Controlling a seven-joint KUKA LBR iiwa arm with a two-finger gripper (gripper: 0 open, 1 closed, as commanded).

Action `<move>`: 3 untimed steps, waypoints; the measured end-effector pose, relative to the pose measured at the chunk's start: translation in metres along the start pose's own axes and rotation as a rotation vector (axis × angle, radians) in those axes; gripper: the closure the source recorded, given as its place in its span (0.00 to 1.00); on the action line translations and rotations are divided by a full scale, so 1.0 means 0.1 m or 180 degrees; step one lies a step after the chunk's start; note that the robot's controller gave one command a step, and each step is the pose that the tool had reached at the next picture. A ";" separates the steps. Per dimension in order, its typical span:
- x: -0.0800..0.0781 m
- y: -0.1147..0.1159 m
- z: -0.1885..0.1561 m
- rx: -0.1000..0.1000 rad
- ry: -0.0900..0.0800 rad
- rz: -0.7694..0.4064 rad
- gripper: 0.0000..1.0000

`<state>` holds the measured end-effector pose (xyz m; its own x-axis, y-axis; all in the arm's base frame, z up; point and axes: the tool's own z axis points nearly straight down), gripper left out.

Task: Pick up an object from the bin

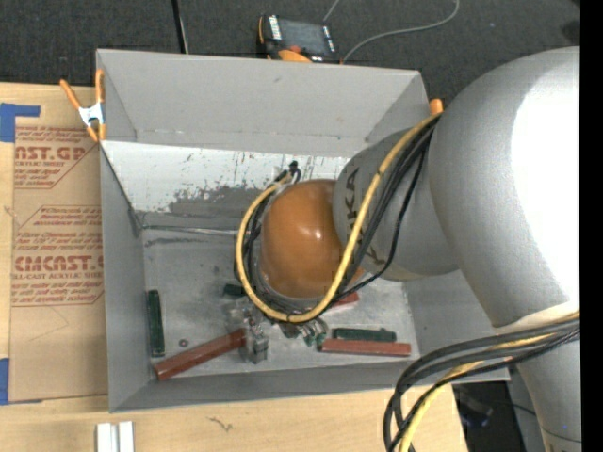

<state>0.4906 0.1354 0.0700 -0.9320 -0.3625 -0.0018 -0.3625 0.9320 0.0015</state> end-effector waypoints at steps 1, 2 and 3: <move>-0.32 0.04 -1.50 0.0008 -0.0030 -0.0099 1.00; -0.16 0.73 -0.83 -0.0011 0.0023 -0.0316 1.00; -0.18 0.68 -0.86 0.0000 0.0003 -0.0291 0.00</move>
Offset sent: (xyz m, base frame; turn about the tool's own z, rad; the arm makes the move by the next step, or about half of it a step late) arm 0.0256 0.0136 0.1452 -0.0302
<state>0.4831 0.2051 0.1565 -0.8950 -0.4460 -0.0010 -0.4460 0.8950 0.0015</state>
